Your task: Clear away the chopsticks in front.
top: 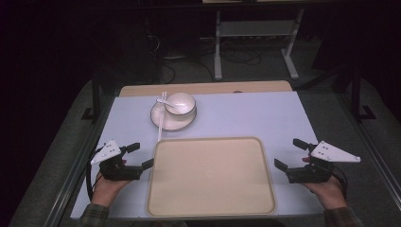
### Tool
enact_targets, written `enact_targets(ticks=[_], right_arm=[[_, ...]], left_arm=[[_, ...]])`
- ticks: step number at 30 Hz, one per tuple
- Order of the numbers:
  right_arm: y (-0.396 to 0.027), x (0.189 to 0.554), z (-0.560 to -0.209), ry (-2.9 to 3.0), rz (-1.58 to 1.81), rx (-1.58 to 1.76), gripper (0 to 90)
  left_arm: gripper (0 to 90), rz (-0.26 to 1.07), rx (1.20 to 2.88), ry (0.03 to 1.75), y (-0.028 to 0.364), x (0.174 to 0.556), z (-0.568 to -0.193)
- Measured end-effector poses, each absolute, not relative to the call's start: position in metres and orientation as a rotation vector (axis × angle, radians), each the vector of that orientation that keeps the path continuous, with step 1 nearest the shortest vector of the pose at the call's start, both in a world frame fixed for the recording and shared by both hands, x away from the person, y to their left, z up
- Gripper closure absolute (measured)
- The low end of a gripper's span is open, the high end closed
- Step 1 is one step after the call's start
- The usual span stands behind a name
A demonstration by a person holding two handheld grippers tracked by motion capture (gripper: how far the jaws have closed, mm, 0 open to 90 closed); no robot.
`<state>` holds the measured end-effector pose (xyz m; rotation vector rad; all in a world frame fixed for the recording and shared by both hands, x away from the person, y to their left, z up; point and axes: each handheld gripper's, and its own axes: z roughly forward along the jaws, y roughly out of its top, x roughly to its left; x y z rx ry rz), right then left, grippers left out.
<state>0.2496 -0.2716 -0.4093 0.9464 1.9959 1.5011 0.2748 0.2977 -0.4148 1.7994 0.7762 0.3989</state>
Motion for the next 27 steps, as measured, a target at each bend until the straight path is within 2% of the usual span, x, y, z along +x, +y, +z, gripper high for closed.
enact_targets(ticks=[27], right_arm=[[-0.267, 0.254, -0.414, 2.087, 1.417, 1.015, 0.0]], left_arm=[[12.6, 0.407, 1.863, 0.8, 0.292, 0.299, -0.4]])
